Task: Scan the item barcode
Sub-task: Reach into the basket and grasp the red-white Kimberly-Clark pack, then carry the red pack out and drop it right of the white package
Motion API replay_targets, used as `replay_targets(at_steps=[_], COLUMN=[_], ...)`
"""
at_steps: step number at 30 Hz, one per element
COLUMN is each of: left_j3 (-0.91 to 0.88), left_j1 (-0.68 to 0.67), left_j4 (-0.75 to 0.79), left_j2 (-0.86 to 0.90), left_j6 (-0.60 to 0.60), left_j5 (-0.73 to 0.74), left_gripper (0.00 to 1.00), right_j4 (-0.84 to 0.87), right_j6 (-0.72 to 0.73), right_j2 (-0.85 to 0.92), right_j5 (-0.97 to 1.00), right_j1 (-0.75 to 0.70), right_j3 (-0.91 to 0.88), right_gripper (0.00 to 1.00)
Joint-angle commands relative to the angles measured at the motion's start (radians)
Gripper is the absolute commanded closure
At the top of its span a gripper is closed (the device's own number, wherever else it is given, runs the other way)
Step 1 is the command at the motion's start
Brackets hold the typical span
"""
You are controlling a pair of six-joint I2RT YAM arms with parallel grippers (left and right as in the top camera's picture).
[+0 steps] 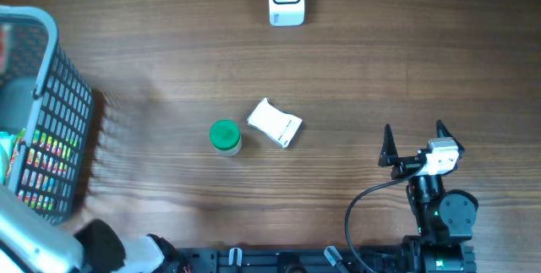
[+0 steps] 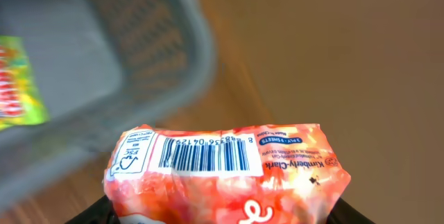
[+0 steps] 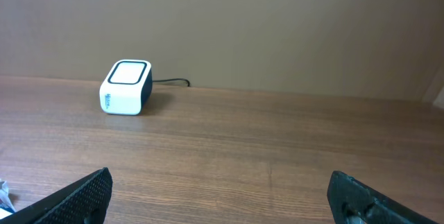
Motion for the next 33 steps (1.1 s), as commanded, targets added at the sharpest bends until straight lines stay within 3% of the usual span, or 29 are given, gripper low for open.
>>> replay_targets(at_steps=[1,5,14,23,33], left_j3=[0.018,0.018,0.018,0.018,0.017], left_j1=[-0.175,-0.435,-0.849,-1.083,-1.221], left_j4=[-0.002,0.006,0.057,0.119,0.209], left_j2=[-0.043,-0.026,0.126,0.351,0.548], left_j6=[0.008,0.004,-0.023,-0.023,-0.023], left_j5=[0.064,0.033,-0.103,-0.163,-0.166], left_gripper=[0.44,0.44,0.44,0.44,0.44], right_j4=[0.003,0.003,0.003,0.003,0.003], right_j6=[-0.005,-0.005,-0.005,-0.005,-0.005], right_j2=[0.000,0.000,0.000,0.000,0.000], right_j5=[-0.002,-0.002,-0.002,-0.002,-0.002], right_j1=[0.005,0.005,0.005,0.005,0.005], right_j3=[-0.001,-0.001,-0.001,-0.001,-0.001], right_gripper=[0.00,0.00,0.00,0.00,0.00])
